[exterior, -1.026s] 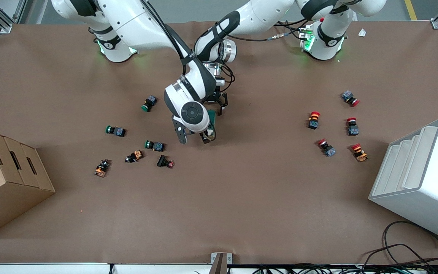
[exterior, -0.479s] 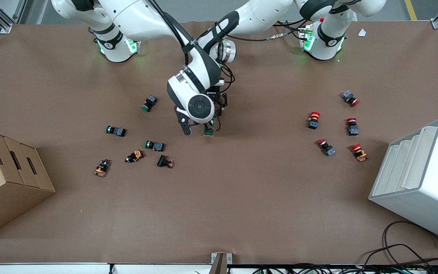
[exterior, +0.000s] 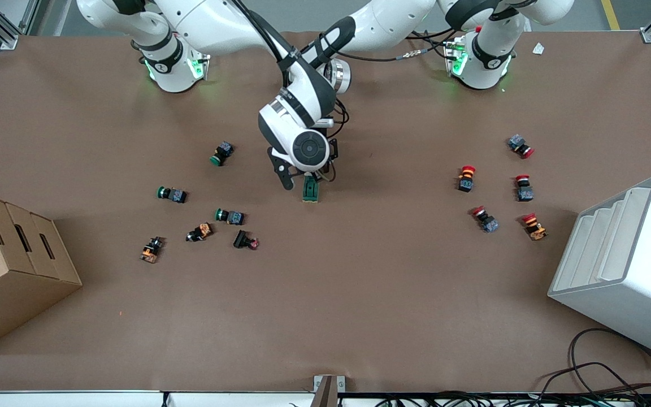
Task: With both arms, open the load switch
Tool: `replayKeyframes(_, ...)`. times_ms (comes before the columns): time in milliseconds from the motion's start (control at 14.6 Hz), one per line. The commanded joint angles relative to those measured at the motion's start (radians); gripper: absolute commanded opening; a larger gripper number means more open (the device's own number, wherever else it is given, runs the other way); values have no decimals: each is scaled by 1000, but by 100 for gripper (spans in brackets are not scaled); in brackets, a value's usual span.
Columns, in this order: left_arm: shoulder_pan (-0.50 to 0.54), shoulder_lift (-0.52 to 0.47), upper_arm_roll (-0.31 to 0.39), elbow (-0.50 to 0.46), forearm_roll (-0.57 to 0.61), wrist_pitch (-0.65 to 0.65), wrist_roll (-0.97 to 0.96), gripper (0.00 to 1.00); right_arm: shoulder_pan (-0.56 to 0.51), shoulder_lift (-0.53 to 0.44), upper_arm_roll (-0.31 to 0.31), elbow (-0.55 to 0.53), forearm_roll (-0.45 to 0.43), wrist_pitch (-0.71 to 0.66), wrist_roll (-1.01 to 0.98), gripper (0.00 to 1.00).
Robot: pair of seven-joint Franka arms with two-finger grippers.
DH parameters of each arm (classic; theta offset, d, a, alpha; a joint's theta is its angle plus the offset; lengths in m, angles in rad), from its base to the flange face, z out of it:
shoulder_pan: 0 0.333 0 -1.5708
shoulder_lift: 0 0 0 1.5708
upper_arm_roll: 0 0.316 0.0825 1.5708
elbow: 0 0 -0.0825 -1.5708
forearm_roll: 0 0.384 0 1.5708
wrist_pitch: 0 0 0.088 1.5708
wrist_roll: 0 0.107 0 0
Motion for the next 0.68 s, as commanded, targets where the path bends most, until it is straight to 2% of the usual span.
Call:
replayKeyframes(0,-6,27,15,27,11,-3,8,99,16,-11,-2,-46,15,10,8,100)
replayKeyframes(274,-6,27,15,23,6,-3,8,99,-45,-38,-6,-15,13,-39,-50,100)
replayKeyframes(410,-3,18,15,23,3,-3,13,99,-120,-72,-8,23,4,-104,-140,100)
replayKeyframes(615,3,-3,8,27,-30,-3,16,99,-244,-158,-15,31,-45,-116,-364,100)
